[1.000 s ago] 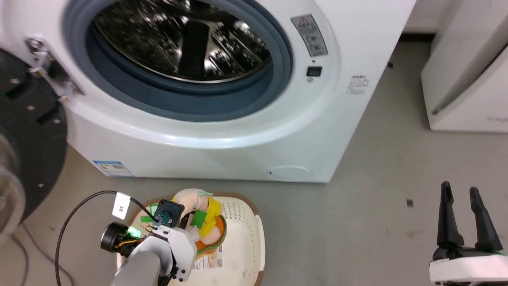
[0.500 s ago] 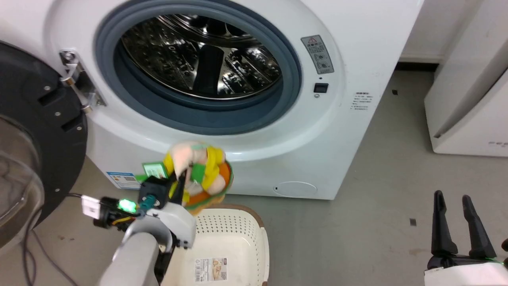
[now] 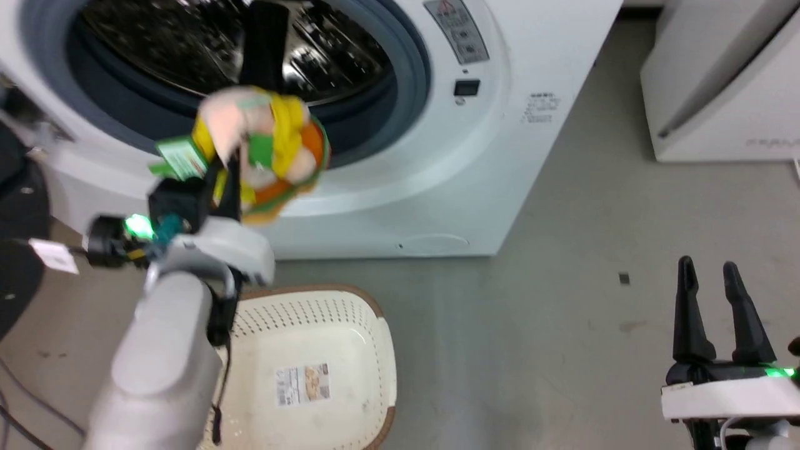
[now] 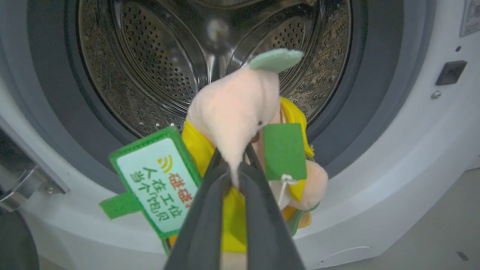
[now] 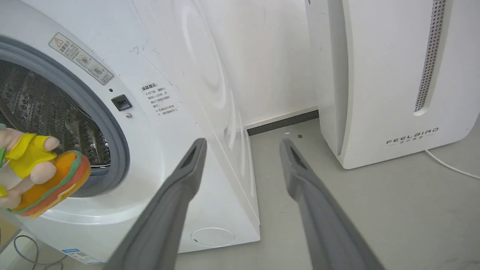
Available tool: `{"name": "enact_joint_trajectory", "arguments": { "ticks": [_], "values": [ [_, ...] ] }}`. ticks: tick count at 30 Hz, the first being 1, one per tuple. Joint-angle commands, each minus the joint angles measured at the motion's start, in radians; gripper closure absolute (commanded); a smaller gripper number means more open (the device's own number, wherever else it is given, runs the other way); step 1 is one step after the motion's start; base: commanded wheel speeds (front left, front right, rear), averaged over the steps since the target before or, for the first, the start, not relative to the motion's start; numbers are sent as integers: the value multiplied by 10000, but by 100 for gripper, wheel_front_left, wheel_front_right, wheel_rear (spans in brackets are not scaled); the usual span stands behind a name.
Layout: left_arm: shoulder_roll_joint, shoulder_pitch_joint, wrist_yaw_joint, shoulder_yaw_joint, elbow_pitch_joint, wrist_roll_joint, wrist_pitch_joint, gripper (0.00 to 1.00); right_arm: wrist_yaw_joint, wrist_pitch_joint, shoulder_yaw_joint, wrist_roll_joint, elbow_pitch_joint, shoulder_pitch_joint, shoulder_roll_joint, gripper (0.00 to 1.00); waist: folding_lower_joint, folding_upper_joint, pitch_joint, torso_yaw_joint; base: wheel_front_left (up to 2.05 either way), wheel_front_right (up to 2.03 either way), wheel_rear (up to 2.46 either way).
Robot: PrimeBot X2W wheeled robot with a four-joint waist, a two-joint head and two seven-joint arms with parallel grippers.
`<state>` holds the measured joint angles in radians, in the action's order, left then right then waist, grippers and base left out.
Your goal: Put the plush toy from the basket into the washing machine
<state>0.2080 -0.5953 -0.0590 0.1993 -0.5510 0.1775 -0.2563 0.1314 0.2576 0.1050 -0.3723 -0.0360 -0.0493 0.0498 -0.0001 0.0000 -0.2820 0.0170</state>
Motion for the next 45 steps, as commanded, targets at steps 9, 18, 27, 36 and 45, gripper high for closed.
{"name": "enact_joint_trajectory", "arguments": {
  "ticks": [9,18,27,36,45],
  "values": [
    [645,-2075,50,-706,-539,-193,-54,100,-7,42,-251,-296,81,-883,4,0,1,0,-1687,999,0,0,0],
    [1405,-4238,-4,-1198,-1368,-298,-55,100,-7,42,-376,-576,158,-1618,4,0,1,0,-3001,1653,0,0,0],
    [1995,-6061,-106,-1542,-2010,-354,-55,100,-7,42,-518,-836,193,-2078,4,0,1,0,-3991,2151,0,0,0],
    [2424,-6882,-130,-1809,-2452,-352,-55,100,-7,42,-612,-981,194,-2295,4,0,1,0,-4382,2436,0,0,0],
    [2301,-6635,149,-1703,-3154,-304,-55,0,-7,42,-591,-924,120,-2265,4,0,1,0,-4061,2321,0,0,0]
  ]
}}
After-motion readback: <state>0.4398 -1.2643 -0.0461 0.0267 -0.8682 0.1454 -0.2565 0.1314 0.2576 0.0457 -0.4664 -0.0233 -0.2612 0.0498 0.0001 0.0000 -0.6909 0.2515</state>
